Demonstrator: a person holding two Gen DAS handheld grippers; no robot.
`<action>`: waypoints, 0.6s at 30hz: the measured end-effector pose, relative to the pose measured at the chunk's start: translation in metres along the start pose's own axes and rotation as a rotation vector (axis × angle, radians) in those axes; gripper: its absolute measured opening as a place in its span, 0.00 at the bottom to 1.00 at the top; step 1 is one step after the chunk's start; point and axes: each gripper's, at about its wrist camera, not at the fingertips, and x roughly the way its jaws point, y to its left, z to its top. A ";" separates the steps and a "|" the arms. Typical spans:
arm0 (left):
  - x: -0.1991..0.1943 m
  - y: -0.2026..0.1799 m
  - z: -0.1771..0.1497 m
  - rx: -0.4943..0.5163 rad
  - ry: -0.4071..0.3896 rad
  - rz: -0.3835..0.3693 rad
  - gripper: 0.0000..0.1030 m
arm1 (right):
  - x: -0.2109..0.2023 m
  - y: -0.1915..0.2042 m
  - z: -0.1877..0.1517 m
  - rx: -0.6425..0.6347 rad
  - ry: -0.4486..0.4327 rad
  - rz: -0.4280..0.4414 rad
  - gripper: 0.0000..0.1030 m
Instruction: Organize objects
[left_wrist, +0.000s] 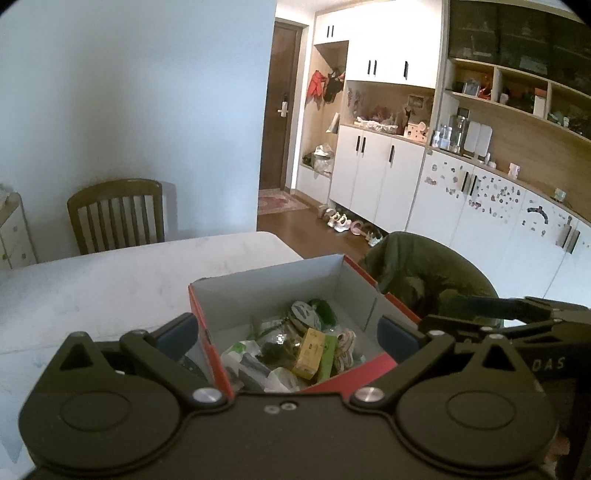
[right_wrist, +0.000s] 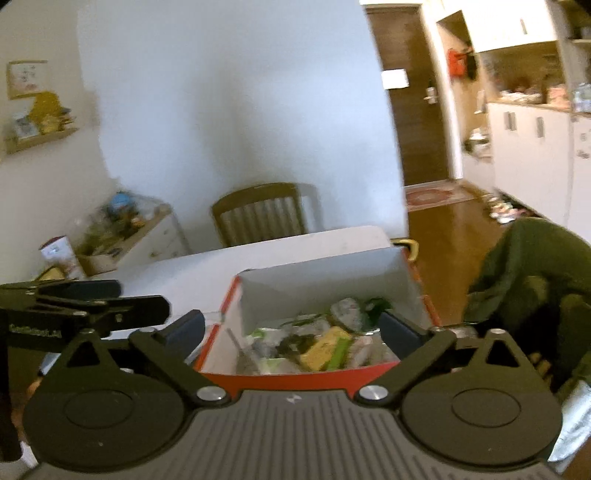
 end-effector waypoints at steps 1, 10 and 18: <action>0.000 -0.001 0.000 0.004 0.002 0.000 1.00 | -0.003 0.002 -0.002 0.005 -0.009 -0.016 0.99; -0.003 0.001 -0.006 -0.009 0.007 0.016 1.00 | -0.024 0.015 -0.012 0.010 -0.095 -0.082 1.00; -0.005 0.006 -0.012 -0.032 0.022 0.012 1.00 | -0.011 0.010 -0.015 0.059 -0.024 -0.106 1.00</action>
